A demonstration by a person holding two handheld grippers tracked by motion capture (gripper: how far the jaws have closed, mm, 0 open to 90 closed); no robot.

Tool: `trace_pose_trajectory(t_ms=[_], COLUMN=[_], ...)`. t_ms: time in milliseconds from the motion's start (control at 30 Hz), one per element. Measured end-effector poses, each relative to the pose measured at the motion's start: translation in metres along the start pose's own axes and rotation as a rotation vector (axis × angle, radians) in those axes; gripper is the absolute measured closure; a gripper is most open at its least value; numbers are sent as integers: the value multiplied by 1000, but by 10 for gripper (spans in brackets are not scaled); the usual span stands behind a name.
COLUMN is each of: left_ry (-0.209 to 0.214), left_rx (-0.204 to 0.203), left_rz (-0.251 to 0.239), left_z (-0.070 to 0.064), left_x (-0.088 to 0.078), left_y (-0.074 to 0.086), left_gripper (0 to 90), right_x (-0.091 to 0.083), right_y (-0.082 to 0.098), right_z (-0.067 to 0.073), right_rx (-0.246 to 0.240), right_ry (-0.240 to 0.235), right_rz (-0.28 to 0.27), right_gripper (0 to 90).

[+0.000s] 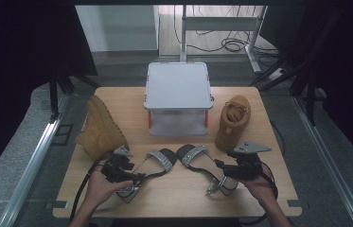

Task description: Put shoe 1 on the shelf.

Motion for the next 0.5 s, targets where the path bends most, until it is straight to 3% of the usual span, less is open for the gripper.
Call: trace_pose_trajectory(t_ms=[300,500], left_ry=[-39,-52], left_rx=[13,4], left_rz=[99,131], left_z=[0,2], left_x=[21,30], left_y=[-2,-2], left_gripper=[331,328], right_x=[6,12], right_y=[6,4], right_z=[-3,-5], right_rx=[-4,-7], right_ry=[5,-14], right_rz=[27,53], right_gripper=[392,379])
Point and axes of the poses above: each handheld gripper's, and its own axes: x roughly forward along the jaws, y roughly out of its underside, z roughly to its left, the point moved 5 cm from there along x, roughly forward along the jaws, and after that the axes turned 4 degrees about -x, right-handed, at the moved point
